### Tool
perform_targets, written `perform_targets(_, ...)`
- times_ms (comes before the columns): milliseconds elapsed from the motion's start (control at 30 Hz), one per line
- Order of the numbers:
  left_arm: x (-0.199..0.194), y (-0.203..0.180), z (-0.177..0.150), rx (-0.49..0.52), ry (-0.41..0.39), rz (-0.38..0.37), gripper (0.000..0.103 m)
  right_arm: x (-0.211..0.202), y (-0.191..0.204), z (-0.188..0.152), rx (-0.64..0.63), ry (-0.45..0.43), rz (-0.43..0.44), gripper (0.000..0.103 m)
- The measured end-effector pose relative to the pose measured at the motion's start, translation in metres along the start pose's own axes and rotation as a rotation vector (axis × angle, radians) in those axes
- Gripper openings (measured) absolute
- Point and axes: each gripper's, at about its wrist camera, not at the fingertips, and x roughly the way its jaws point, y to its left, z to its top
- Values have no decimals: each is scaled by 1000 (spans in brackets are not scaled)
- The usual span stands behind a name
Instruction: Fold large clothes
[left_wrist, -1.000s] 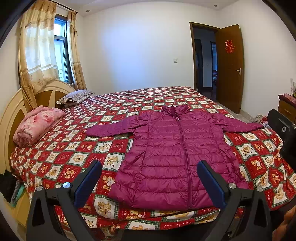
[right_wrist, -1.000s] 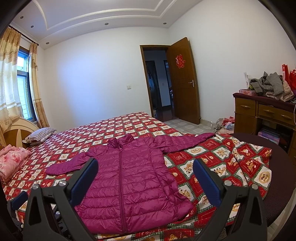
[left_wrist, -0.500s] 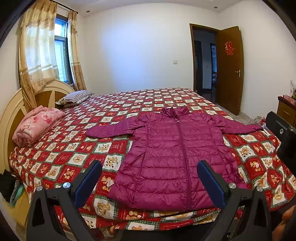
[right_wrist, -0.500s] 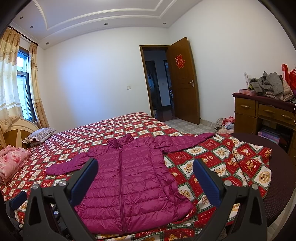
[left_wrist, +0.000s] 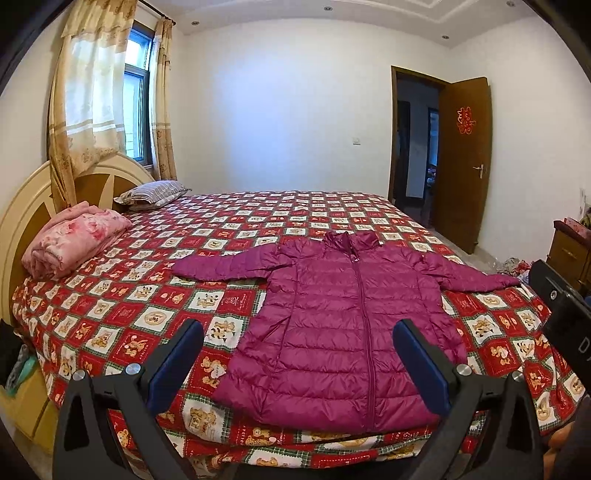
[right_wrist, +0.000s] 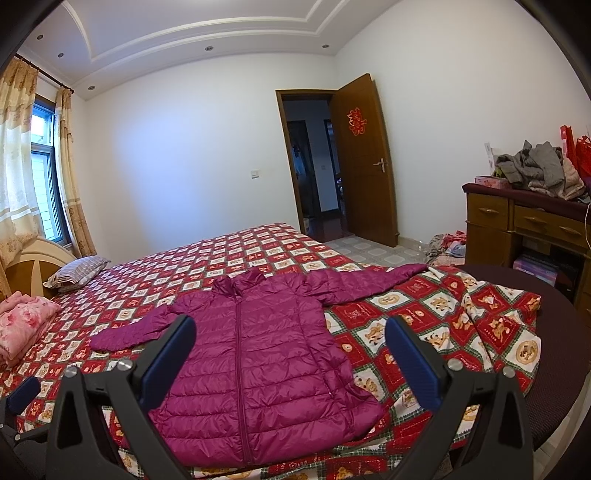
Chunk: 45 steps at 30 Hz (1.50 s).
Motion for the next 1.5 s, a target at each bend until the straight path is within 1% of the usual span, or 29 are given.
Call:
perform_targets(833, -1, 0, -2, 12, -8, 1, 102, 0, 0, -1, 6, 13, 7, 103)
perform_targets(1133, -3, 0, -4, 11, -5, 0, 102, 3, -1, -2, 13, 31, 14, 103)
perform_targets(1167, -3, 0, -4, 12, -5, 0, 102, 3, -1, -2, 16, 45, 28, 103)
perform_targets(1500, -2, 0, -4, 12, -5, 0, 102, 2, 2, -3, 13, 53, 31, 103)
